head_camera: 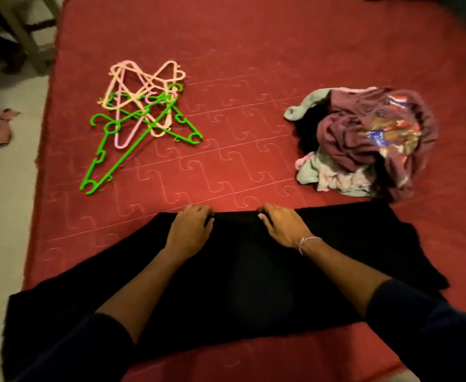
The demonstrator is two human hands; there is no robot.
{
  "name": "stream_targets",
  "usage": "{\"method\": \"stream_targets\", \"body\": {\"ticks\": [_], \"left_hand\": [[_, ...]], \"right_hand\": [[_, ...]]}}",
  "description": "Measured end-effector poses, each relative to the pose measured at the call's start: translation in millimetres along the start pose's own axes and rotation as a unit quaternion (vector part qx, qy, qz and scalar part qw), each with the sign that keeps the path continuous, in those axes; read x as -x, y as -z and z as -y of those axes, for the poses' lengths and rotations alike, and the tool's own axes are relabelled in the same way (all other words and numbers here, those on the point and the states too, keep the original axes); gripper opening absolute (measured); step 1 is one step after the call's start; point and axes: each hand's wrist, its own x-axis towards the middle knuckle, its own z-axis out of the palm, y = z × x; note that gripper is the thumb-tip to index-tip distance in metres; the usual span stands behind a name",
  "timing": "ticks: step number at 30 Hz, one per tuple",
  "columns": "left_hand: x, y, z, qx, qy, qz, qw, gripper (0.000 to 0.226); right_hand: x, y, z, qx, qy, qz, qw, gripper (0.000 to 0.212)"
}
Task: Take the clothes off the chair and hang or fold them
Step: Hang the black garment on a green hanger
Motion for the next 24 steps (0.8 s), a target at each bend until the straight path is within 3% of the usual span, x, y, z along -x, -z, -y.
{"method": "stream_targets", "body": {"ticks": [12, 19, 24], "left_hand": [[-96.4, -75.2, -122.2, -0.040, -0.048, 0.135, 0.989, 0.036], [-138.3, -94.2, -167.1, -0.034, -0.080, 0.214, 0.973, 0.022], [-147.6, -95.1, -171.0, 0.002, -0.062, 0.185, 0.981, 0.018]], "right_hand": [[55.2, 57.5, -200.6, 0.041, -0.142, -0.009, 0.989, 0.036], [62.9, 91.2, -285.6, 0.091, -0.100, 0.033, 0.990, 0.032], [62.3, 96.7, -300.7, 0.101, -0.085, 0.007, 0.991, 0.029]]}}
